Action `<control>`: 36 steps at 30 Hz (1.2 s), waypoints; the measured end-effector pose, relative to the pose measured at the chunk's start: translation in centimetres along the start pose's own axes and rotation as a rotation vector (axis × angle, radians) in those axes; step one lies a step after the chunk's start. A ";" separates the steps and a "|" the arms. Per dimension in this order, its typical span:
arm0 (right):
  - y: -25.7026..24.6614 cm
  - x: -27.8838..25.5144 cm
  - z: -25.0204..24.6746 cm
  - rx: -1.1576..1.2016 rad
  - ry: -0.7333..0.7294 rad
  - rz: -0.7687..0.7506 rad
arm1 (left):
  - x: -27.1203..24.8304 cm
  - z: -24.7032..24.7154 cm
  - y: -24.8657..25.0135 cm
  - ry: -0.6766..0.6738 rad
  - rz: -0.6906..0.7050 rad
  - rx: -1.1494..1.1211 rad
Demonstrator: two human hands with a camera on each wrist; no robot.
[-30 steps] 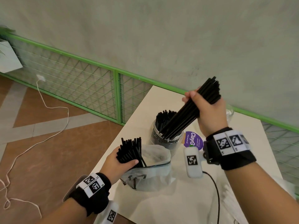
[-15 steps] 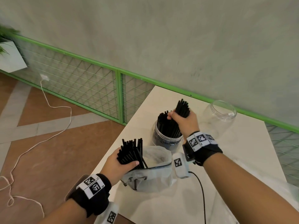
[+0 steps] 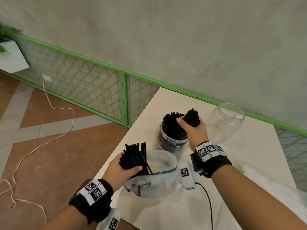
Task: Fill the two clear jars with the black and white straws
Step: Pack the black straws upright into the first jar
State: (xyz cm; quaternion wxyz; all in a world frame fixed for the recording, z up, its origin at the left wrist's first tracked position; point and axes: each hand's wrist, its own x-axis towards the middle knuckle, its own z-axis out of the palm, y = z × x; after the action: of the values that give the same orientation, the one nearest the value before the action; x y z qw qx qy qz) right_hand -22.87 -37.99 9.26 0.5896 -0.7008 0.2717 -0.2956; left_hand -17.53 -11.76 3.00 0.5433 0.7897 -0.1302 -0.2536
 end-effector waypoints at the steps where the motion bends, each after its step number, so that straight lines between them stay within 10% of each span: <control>1: 0.2 0.0 -0.1 -0.014 -0.010 0.009 | 0.0 0.0 0.0 0.000 0.000 -0.009; 9: 0.3 0.5 0.3 -0.029 -0.077 -0.082 | -0.1 0.0 0.2 -0.012 0.006 -0.022; 18: 1.2 -0.2 0.0 -1.046 -0.429 -0.448 | -0.1 -0.1 0.2 -0.001 0.011 0.005; 24: 0.9 1.3 0.0 -1.327 -0.396 -0.543 | -0.2 0.0 0.5 0.007 0.014 0.015; 36: 0.6 5.0 0.8 -1.266 -0.555 -0.434 | -0.3 -0.7 0.6 0.020 -0.006 -0.016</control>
State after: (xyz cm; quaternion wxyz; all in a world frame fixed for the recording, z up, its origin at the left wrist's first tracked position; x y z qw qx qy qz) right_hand -18.92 -41.17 8.99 0.0461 -0.9952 0.0861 -0.0033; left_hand -17.37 -11.28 3.79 0.5502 0.7881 -0.1201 -0.2483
